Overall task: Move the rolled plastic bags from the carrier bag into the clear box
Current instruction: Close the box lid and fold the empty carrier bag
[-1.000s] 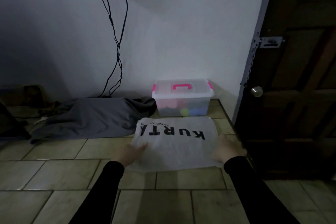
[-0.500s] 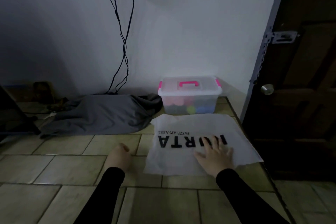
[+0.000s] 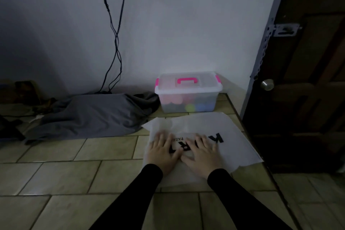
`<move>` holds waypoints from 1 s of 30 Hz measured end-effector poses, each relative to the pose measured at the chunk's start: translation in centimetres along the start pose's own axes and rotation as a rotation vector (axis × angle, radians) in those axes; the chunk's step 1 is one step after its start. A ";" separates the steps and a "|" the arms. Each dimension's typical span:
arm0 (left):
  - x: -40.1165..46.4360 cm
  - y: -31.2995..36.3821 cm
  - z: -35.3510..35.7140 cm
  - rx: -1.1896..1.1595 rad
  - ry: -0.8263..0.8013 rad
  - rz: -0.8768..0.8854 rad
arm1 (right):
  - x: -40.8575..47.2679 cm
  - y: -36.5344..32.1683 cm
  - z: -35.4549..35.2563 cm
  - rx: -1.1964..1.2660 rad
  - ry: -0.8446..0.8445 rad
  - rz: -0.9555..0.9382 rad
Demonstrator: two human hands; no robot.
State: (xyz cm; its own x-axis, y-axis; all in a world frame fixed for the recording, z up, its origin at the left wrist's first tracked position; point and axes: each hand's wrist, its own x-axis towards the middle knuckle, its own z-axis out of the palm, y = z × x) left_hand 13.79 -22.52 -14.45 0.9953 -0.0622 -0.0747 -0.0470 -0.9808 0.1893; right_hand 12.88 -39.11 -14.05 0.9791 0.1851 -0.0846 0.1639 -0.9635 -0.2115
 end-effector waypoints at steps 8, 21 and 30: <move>0.4 -0.8 -1.7 0.125 0.008 -0.292 | -1.4 6.0 -0.8 0.081 0.025 0.169; 2.6 1.7 -5.7 0.234 -0.261 0.140 | -4.4 5.0 -1.2 0.336 0.152 -0.143; 2.6 0.0 -4.7 0.193 -0.224 -0.142 | -6.9 6.5 -3.4 0.286 -0.114 -0.348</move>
State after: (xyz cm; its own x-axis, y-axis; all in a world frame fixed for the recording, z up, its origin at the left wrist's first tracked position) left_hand 16.77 -21.81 -10.04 0.9506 0.0593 -0.3048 0.0540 -0.9982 -0.0256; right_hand 7.60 -47.26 -11.54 0.8496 0.5235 -0.0642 0.4248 -0.7514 -0.5049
